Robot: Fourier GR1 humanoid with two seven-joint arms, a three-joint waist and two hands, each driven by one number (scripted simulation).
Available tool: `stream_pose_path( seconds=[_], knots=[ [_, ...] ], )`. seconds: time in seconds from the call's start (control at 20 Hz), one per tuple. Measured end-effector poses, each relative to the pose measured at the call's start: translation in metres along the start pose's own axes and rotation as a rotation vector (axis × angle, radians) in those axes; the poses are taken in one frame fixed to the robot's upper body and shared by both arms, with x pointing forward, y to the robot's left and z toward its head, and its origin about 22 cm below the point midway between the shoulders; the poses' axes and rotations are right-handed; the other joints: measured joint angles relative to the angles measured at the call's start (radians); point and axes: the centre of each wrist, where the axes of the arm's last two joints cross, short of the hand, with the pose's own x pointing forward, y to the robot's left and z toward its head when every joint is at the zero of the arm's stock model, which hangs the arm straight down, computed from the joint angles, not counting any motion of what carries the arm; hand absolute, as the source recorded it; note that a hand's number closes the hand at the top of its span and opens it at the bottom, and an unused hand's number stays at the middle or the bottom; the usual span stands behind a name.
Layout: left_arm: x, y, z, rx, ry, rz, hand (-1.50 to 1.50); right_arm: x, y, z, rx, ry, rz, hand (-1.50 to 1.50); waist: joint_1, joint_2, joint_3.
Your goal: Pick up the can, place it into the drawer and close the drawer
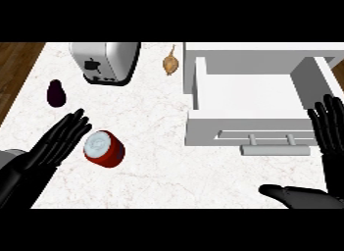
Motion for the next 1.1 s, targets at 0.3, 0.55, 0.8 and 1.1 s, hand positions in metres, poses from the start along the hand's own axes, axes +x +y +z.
stream_pose_path(
  seconds=[0.3,0.55,0.8,1.1],
  knots=[
    [0.003,0.007,0.008,-0.001,0.043,0.024,-1.50,-0.006,-0.013,0.010,-0.009,0.020,-0.001,-1.50,0.000,0.000,0.000],
    [0.006,0.020,0.016,0.034,0.066,0.042,-1.50,-0.009,-0.020,0.020,-0.015,0.026,0.006,-1.50,0.000,0.000,0.000],
    [-0.001,0.022,0.007,0.062,0.091,0.039,-1.50,-0.014,-0.026,0.028,-0.012,0.026,0.007,-1.50,-0.002,0.000,0.000],
    [-0.022,0.018,-0.008,0.067,0.107,0.041,-1.50,-0.016,-0.040,0.028,-0.014,0.022,0.011,-1.50,-0.002,0.000,0.000]
  ],
)
